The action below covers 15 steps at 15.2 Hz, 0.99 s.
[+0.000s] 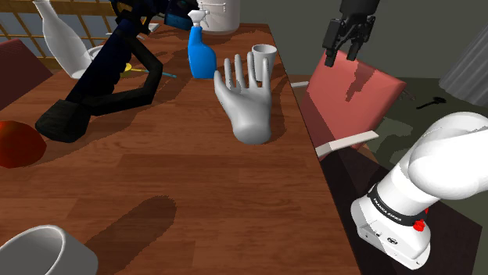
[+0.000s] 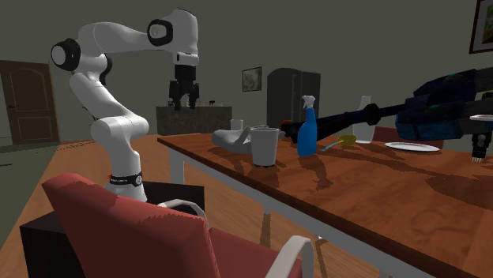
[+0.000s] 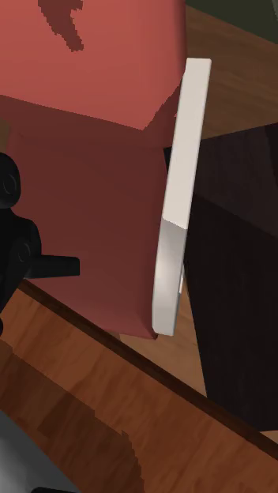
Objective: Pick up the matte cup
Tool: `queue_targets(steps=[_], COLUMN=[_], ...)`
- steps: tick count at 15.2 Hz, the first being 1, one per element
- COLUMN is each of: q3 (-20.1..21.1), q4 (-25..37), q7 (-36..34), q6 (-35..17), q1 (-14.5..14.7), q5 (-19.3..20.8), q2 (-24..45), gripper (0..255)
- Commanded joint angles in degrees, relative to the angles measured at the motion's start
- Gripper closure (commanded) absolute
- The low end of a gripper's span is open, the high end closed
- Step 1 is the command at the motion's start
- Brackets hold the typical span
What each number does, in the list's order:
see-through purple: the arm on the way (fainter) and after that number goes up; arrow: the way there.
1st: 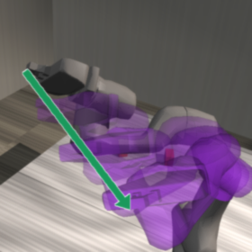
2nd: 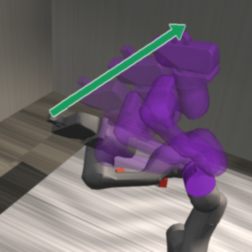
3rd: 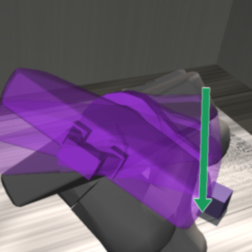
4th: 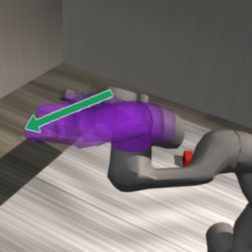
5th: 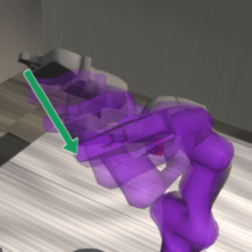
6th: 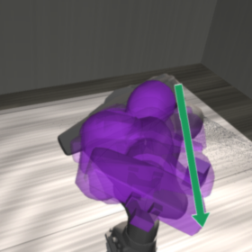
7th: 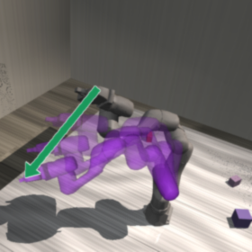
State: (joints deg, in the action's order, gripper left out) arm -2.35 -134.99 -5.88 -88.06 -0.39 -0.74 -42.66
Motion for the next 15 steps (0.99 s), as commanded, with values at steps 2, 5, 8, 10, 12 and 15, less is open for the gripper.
queue_targets(steps=[2, 5, 8, 10, 12, 15], q3=[-0.6, -2.3, -3.9, -4.8, -5.7, -6.9], q4=[0.8, 3.7, 7.2, 10.0, 13.0, 18.2], q7=[1.0, 4.1, 7.1, 9.1, 11.1, 14.2], q6=[-1.4, -5.1, -8.3, -10.1, -11.6, -13.4], q1=[0.0, 0.3, 0.6, 0.8, 1.0, 1.3], q5=[0.3, 1.0, 1.3, 1.2, 0.9, 0.1], q2=[2.0, 8.0, 14.2, 18.5, 22.7, 29.2], gripper=[0, 0, 0, 0, 0, 0])
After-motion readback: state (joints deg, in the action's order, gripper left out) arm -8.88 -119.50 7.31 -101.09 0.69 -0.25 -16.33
